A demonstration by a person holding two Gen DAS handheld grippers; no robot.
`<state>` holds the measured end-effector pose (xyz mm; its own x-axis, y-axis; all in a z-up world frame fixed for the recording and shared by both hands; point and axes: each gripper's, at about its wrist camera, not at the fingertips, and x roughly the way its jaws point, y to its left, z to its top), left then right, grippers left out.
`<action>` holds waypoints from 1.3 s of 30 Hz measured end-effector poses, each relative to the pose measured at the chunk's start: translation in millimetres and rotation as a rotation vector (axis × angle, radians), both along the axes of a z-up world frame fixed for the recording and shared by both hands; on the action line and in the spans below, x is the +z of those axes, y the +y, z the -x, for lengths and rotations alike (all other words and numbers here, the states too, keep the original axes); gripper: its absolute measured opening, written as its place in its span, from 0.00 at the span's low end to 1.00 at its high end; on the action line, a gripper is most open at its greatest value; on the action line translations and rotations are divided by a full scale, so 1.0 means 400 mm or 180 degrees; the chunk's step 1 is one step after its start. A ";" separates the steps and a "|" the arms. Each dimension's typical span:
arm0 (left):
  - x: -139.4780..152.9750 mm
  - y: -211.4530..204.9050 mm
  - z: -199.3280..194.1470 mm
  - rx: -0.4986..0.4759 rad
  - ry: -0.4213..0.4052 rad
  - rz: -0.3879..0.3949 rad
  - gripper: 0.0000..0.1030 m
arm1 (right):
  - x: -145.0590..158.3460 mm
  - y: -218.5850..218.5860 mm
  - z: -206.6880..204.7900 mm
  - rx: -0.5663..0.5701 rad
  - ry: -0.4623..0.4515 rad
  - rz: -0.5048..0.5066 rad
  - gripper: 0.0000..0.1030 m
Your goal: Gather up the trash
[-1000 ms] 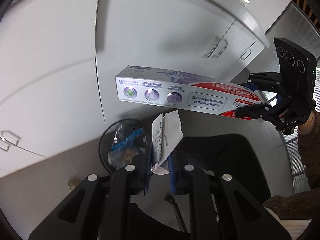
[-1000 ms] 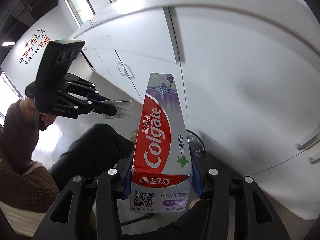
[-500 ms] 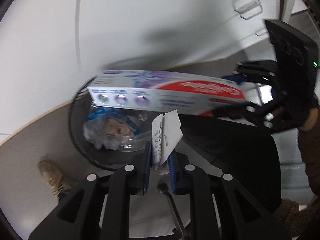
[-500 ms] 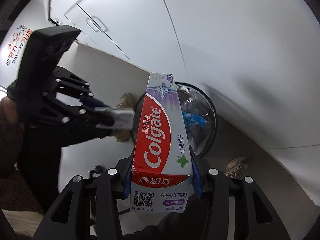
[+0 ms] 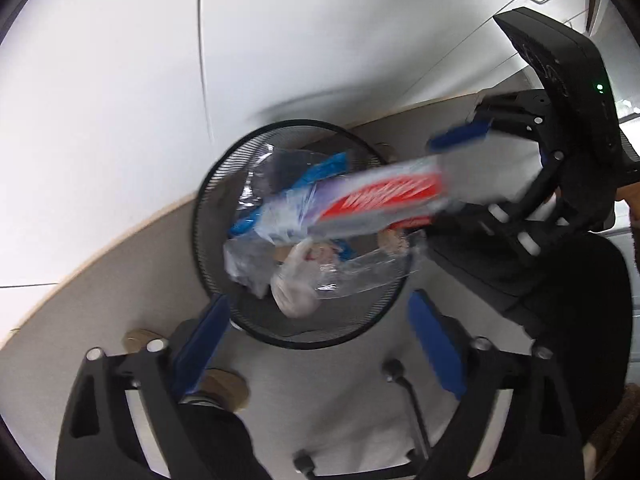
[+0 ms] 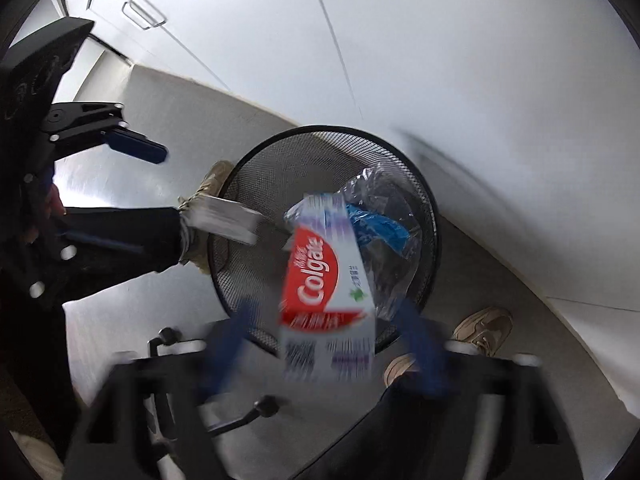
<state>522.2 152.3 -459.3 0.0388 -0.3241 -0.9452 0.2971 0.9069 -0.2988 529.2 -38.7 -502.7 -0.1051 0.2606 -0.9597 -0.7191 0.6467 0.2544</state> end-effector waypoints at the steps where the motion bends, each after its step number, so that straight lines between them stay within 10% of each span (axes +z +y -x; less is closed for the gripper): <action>1: 0.005 0.001 0.001 -0.0010 -0.0023 -0.0022 0.88 | -0.010 -0.002 0.003 0.0007 -0.0066 0.0024 0.97; 39: -0.019 -0.058 0.072 -0.0124 -0.0174 -0.0326 0.96 | 0.008 -0.047 0.093 -0.0256 -0.0513 -0.0143 0.97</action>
<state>493.4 129.3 -466.9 0.0804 -0.2283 -0.9703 0.3462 0.9192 -0.1876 491.9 -57.6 -499.6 0.0721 0.3049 -0.9496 -0.6993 0.6943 0.1698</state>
